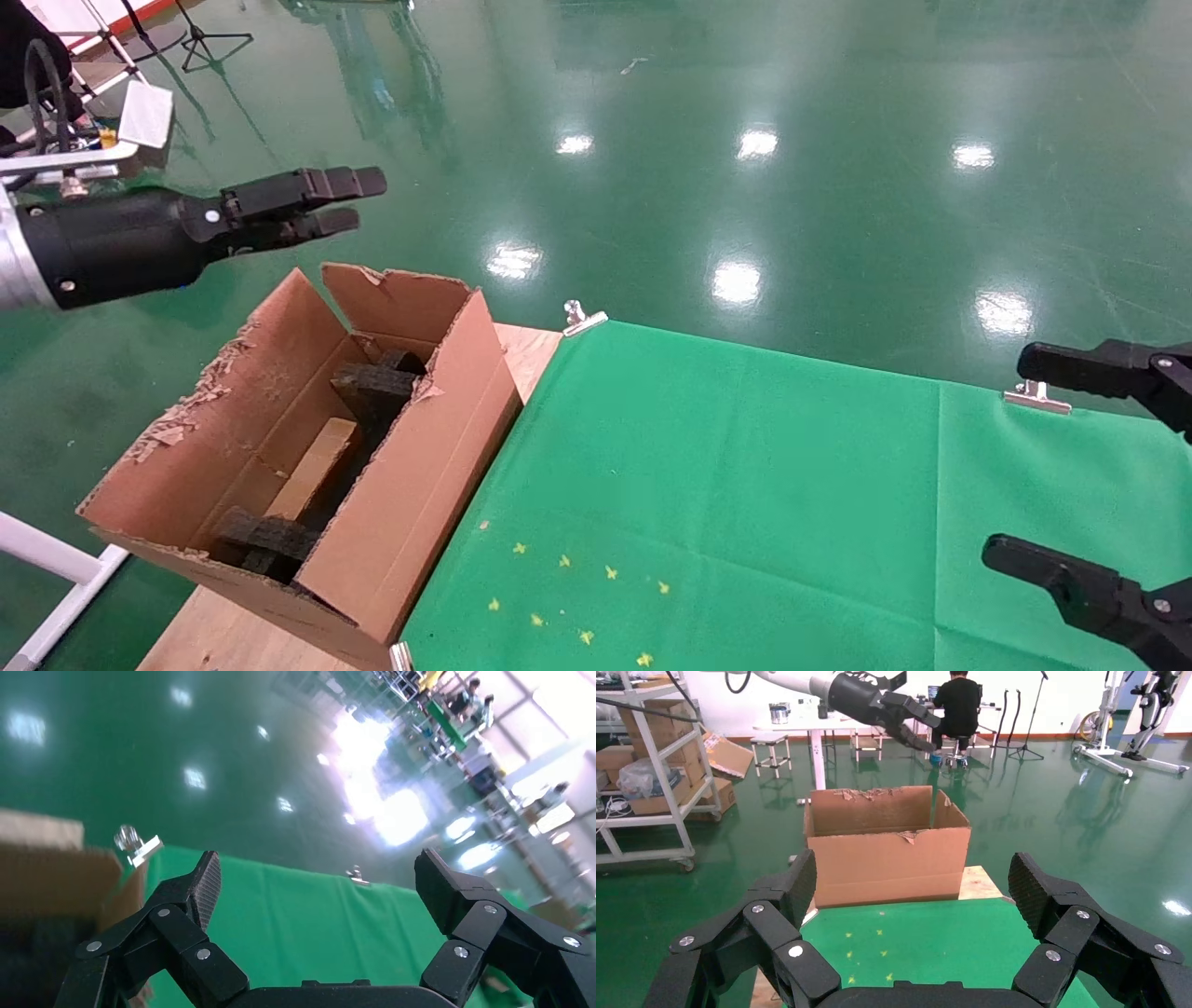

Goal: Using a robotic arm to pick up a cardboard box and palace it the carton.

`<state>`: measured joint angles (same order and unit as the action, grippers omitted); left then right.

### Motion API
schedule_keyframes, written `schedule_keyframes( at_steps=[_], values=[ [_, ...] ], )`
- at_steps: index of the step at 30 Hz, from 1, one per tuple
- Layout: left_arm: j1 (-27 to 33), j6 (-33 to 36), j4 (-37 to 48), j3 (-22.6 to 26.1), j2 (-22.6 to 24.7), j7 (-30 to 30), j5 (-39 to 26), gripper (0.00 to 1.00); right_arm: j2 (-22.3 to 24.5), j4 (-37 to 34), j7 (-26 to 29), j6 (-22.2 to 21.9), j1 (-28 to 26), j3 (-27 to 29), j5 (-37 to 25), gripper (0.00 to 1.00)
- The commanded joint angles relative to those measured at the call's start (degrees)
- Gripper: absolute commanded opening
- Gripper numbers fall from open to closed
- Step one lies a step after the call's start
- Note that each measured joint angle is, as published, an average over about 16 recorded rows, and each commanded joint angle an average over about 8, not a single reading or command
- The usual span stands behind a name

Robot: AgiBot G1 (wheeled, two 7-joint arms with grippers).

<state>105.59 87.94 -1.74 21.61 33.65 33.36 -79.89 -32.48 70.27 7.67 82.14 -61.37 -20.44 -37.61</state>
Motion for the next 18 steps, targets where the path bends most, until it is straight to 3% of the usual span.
schedule_keyframes(
  at_steps=[1, 18],
  values=[
    [-1.67, -0.08, -2.72, -0.21, 0.05, -0.86, 1.44, 1.00, 0.00, 0.00, 0.00, 0.00, 0.00, 0.00, 0.00, 1.00],
    [-16.79, -0.85, -27.40, -2.13, 0.52, -8.62, 14.50, 1.00, 0.00, 0.00, 0.00, 0.00, 0.00, 0.00, 0.00, 1.00]
  ],
)
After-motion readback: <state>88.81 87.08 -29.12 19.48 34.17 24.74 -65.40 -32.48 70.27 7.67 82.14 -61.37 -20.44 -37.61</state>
